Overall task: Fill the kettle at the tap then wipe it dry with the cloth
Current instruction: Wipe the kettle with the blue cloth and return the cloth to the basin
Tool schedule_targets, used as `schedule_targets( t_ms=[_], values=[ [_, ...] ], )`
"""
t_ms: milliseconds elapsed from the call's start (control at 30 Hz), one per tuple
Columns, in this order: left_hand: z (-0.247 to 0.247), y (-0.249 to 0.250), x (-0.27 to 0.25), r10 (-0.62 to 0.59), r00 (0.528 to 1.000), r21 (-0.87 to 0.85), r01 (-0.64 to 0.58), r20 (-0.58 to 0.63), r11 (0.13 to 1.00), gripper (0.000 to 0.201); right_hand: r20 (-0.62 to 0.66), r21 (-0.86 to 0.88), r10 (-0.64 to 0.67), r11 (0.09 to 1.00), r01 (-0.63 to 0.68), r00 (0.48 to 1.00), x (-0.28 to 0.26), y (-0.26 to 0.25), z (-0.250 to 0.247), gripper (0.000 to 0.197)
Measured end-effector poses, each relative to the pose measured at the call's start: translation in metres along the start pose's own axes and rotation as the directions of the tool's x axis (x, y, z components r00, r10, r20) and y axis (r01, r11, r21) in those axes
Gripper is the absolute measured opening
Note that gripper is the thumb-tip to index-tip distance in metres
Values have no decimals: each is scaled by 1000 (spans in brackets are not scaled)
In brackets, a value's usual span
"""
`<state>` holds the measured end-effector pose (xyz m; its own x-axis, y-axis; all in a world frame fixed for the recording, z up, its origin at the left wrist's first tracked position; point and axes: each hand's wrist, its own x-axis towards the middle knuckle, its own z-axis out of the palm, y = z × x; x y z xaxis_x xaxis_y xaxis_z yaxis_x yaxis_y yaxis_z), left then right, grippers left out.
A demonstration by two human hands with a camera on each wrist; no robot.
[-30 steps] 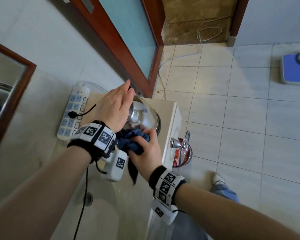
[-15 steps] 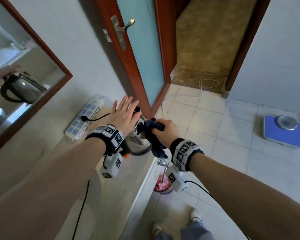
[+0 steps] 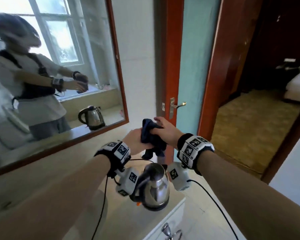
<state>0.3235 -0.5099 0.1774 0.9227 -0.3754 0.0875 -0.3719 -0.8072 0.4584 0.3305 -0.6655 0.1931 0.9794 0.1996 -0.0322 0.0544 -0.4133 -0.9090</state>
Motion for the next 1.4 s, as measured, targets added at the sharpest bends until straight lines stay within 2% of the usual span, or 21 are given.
schedule_targets(
  t_ms=[100, 167, 300, 367, 433, 500, 567, 600, 700, 767, 867, 933, 1067, 1133, 1267, 1333, 1400],
  values=[
    [-33, -36, -38, -124, 991, 13, 125, -50, 992, 30, 137, 32, 35, 999, -40, 990, 2, -26, 41, 56],
    [-55, -69, -74, -240, 969, -12, 239, -60, 971, 31, 261, -20, 29, 999, -24, 965, 1, -46, 74, 51],
    [-97, -140, -160, -446, 895, -99, 442, -20, 892, 24, 514, -99, -51, 988, 118, 856, 0, -90, 168, 60],
    [-116, -170, -208, -536, 844, -124, 529, -28, 839, 27, 593, -167, -96, 957, 238, 799, -4, -115, 229, 64],
    [-132, -198, -261, -629, 774, -148, 616, -65, 773, 39, 634, -257, -172, 873, 414, 754, -13, -138, 290, 64],
    [-142, -228, -319, -706, 702, -170, 687, -95, 706, 42, 680, -301, -226, 782, 546, 698, -28, -155, 350, 55],
    [-144, -254, -376, -774, 627, -218, 746, -88, 629, 55, 760, -280, -194, 763, 583, 620, -42, -162, 409, 40],
    [-142, -267, -403, -809, 583, -252, 775, -72, 580, 61, 799, -280, -158, 756, 591, 580, -50, -163, 437, 32],
    [-127, -300, -479, -876, 480, -327, 821, -48, 468, 59, 878, -290, -86, 688, 665, 472, -70, -156, 520, 8],
    [-111, -316, -523, -906, 419, -335, 846, -62, 415, 55, 899, -284, -64, 668, 688, 433, -91, -151, 564, 13],
    [-81, -335, -582, -948, 313, -291, 904, -53, 314, 47, 927, -275, 5, 687, 673, 375, -126, -136, 623, 26],
    [-58, -349, -615, -964, 264, -245, 935, 1, 256, 45, 941, -292, 68, 654, 698, 330, -146, -118, 659, 29],
    [-8, -373, -659, -980, 176, -221, 963, 89, 153, 42, 943, -325, 190, 695, 641, 272, -172, -68, 715, 24],
    [16, -382, -669, -983, 156, -227, 965, 94, 131, 39, 939, -343, 230, 686, 641, 256, -179, -46, 733, 19],
    [42, -388, -678, -984, 142, -272, 956, 107, 108, 35, 935, -353, 252, 674, 649, 248, -183, -21, 748, 26],
    [42, -387, -677, -979, 150, -274, 956, 135, 109, 39, 934, -358, 267, 700, 618, 238, -180, -18, 746, 41],
    [28, -389, -671, -983, 152, -277, 954, 103, 119, 43, 927, -372, 269, 728, 576, 260, -170, -24, 739, 58]
  ],
)
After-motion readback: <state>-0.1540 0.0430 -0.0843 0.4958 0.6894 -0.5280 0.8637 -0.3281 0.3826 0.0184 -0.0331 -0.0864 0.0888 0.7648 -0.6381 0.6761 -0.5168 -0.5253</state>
